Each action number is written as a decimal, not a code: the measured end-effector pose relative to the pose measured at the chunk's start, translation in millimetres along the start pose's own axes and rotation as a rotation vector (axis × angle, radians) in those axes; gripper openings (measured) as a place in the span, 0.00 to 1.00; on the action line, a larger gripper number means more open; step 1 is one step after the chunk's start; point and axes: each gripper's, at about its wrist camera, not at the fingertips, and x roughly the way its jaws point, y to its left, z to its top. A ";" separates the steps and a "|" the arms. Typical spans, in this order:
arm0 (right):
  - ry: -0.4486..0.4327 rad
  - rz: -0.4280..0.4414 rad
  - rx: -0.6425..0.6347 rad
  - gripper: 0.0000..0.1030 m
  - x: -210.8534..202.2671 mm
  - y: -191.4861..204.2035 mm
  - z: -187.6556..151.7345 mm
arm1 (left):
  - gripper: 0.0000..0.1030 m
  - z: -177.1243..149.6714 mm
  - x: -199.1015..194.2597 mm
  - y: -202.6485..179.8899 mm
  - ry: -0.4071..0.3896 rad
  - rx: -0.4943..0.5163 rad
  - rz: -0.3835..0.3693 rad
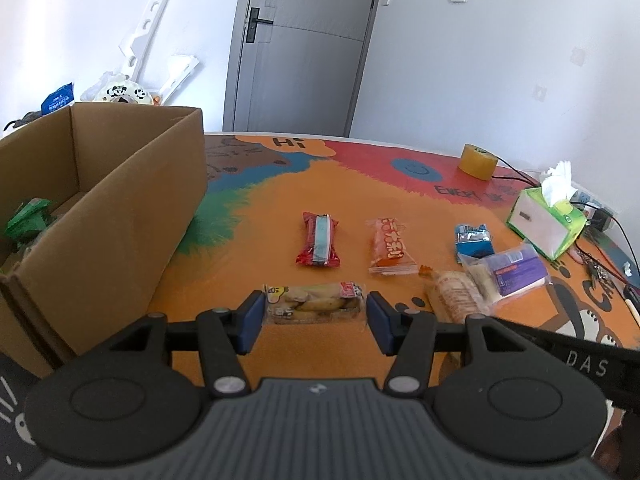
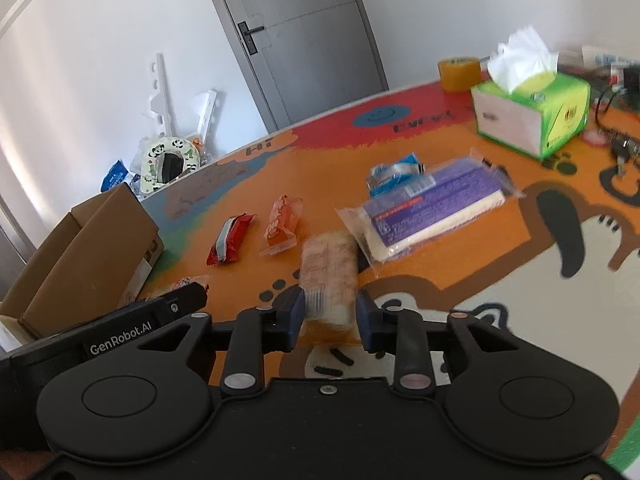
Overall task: Organize snacks
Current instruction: 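Grasp the yellow-labelled bread pack with the left tool while the right tool grasps the tan bread roll bag, then carry both packs over the cardboard box and open the left tool to drop its pack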
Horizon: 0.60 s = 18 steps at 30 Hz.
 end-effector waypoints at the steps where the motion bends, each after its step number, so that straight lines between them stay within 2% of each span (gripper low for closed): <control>1: -0.010 -0.006 -0.009 0.47 0.9 1.6 0.7 | 0.53 0.0 -0.3 0.8 0.000 -0.003 -0.001; 5: -0.004 -0.007 -0.024 0.48 10.7 6.8 2.6 | 0.53 0.9 0.7 6.5 0.002 -0.018 0.000; 8: -0.003 -0.023 -0.043 0.56 18.6 10.3 2.4 | 0.53 1.5 3.6 10.5 0.008 -0.028 0.004; 18: 0.016 -0.038 -0.090 0.58 37.5 24.5 -1.3 | 0.53 5.2 10.3 21.3 0.017 -0.040 0.027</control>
